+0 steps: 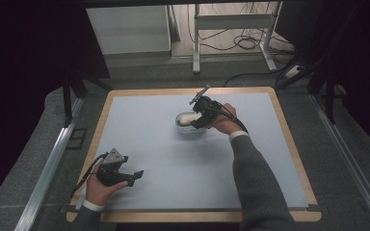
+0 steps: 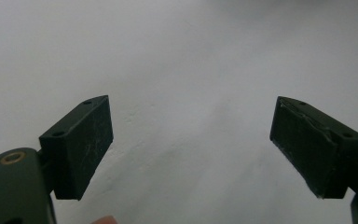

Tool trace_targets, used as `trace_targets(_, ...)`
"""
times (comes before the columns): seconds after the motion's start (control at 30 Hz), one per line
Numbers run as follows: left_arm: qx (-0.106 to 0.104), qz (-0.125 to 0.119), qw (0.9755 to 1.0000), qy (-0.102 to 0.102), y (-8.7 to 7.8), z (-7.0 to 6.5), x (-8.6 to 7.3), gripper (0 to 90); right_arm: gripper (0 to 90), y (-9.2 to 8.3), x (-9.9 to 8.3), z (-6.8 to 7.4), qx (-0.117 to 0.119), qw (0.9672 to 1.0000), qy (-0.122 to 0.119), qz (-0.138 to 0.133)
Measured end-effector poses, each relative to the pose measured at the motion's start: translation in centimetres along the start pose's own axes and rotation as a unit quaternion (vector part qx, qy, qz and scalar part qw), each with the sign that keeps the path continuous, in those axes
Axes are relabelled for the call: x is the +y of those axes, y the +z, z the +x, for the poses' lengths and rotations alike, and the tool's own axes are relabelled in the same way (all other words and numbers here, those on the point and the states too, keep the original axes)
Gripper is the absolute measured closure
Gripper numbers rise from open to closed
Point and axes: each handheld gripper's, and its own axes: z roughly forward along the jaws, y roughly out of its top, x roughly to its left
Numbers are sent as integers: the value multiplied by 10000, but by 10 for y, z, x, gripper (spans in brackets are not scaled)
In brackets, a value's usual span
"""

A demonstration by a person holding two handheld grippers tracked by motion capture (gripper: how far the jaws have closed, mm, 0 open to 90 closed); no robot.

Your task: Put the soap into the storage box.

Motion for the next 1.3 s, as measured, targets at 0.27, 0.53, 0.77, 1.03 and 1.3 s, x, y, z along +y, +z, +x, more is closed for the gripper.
trace_targets(0.27, 9, 22, 10000, 0, 1, 0, 0, 136, 322, -17, -28, 3, -181, 9989, 340, -277)
trace_targets(0.53, 26, 27, 10000, 5, 1, -1, 0, 136, 308, -35, -70, 10, -319, 9959, 660, -533)
trace_targets(0.77, 19, 46, 10000, 11, 3, -2, 0, 136, 300, -45, -117, 23, -445, 9917, 1007, -667)
trace_targets(1.03, 47, 57, 10000, 13, 3, -2, 0, 136, 297, -53, -156, 34, -519, 9871, 1304, -768)
trace_targets(1.3, 50, 85, 9999, 34, 4, -2, 0, 136, 294, -68, -194, 34, -638, 9807, 1644, -849)
